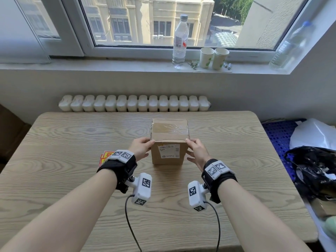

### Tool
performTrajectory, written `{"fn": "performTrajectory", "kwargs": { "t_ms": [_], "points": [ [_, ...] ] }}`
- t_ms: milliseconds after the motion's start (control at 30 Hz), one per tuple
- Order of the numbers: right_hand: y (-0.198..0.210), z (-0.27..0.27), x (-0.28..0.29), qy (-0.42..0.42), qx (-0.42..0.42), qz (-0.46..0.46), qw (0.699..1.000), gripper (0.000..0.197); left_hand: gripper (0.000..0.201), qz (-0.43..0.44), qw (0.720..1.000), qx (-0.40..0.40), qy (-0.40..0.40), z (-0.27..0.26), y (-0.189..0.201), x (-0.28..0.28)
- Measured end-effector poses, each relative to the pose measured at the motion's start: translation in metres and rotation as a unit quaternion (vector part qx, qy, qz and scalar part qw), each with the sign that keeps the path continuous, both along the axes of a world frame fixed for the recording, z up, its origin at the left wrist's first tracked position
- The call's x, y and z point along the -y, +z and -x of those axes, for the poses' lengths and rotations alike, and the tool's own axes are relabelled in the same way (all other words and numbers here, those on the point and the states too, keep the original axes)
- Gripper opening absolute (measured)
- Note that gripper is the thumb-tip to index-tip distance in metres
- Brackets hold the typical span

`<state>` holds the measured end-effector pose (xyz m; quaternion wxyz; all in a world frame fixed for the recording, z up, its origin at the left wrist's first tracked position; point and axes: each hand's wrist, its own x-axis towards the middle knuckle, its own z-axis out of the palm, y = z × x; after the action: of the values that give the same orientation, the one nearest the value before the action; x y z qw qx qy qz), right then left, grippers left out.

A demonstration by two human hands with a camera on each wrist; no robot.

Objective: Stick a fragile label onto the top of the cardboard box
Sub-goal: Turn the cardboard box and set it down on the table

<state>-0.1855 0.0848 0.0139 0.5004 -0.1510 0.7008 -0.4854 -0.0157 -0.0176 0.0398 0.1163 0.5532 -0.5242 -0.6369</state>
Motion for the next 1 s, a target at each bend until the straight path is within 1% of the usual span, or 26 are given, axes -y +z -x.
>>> {"fn": "performTrajectory", "kwargs": {
  "t_ms": [67,133,233,333,400,466,533,600,666,833,933,1000],
  "points": [
    [0.001,0.001,0.0,0.01,-0.021,-0.008,1.0,0.037,0.043,0.012,1.0,0.011,-0.015,-0.003,0.0,-0.001],
    [0.002,0.002,-0.001,0.018,-0.059,-0.009,0.998,0.044,0.047,0.038,0.998,0.028,-0.041,-0.005,0.0,-0.001],
    [0.004,0.004,0.001,0.034,-0.137,-0.004,0.99,0.05,0.052,0.093,0.991,0.064,-0.074,-0.011,0.002,0.0],
    [0.013,0.005,0.002,0.063,-0.236,-0.007,0.97,0.06,0.052,0.144,0.978,0.108,-0.105,-0.017,0.003,0.003],
    [0.023,0.004,0.004,0.09,-0.305,-0.009,0.948,0.059,0.044,0.195,0.96,0.157,-0.128,-0.022,0.004,0.006],
    [0.034,0.001,0.009,0.126,-0.371,-0.004,0.92,0.055,0.039,0.255,0.927,0.232,-0.147,-0.03,0.006,0.011],
    [0.042,-0.006,0.015,0.163,-0.417,0.014,0.894,0.053,0.041,0.288,0.901,0.285,-0.157,-0.041,0.008,0.015],
    [0.046,-0.016,0.024,0.197,-0.453,0.028,0.869,0.052,0.043,0.302,0.885,0.315,-0.163,-0.056,0.008,0.019],
    [0.049,-0.028,0.034,0.223,-0.479,0.04,0.848,0.052,0.044,0.312,0.876,0.332,-0.159,-0.072,0.01,0.022],
    [0.061,-0.076,0.062,0.302,-0.515,0.08,0.798,0.052,0.046,0.313,0.864,0.363,-0.151,-0.116,0.011,0.035],
    [0.06,-0.109,0.078,0.336,-0.518,0.08,0.783,0.051,0.045,0.304,0.86,0.379,-0.156,-0.142,0.008,0.045],
    [0.054,-0.131,0.087,0.355,-0.514,0.073,0.777,0.05,0.045,0.296,0.861,0.381,-0.16,-0.159,0.003,0.05]
  ]
}}
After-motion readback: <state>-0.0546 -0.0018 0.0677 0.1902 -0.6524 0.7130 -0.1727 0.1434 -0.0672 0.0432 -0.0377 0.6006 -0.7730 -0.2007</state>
